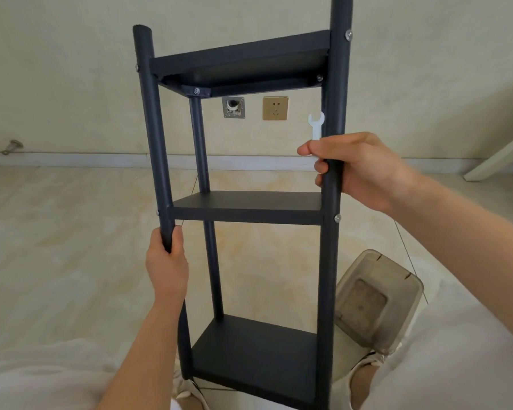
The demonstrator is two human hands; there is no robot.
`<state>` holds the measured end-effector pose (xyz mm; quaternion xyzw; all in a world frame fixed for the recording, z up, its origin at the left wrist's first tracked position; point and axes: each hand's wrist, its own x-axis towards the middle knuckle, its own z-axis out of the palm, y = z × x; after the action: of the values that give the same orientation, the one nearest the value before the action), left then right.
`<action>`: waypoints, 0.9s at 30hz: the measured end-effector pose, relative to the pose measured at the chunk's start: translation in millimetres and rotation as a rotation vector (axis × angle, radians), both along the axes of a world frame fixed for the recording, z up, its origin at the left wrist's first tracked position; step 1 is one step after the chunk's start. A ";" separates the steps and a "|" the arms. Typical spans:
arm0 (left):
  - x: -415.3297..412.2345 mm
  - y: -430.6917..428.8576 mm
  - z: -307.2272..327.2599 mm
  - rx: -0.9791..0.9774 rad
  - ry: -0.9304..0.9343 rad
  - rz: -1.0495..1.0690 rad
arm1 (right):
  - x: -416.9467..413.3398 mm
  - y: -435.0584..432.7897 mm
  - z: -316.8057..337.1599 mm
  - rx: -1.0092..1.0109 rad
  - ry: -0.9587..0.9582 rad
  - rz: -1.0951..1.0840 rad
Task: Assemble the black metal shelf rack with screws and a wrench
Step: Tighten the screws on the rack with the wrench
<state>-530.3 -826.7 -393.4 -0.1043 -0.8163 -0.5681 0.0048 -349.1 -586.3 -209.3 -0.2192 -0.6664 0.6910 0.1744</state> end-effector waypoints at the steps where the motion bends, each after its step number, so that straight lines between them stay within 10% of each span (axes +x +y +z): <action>1: 0.1 1.6 -0.8 0.006 -0.013 0.001 | -1.1 -4.3 1.4 0.011 0.017 0.014; 18: 54.6 30.1 17.2 -0.049 -0.112 -0.022 | -18.9 -54.9 16.6 0.168 0.037 -0.016; 27: 143.7 48.9 60.0 0.166 -0.208 -0.487 | -34.3 -64.8 9.2 0.216 0.086 -0.073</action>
<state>-386.7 -777.9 -333.5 -0.2378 -0.7138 -0.6253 -0.2070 -383.3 -651.1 -200.0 -0.1933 -0.7205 0.6171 0.2503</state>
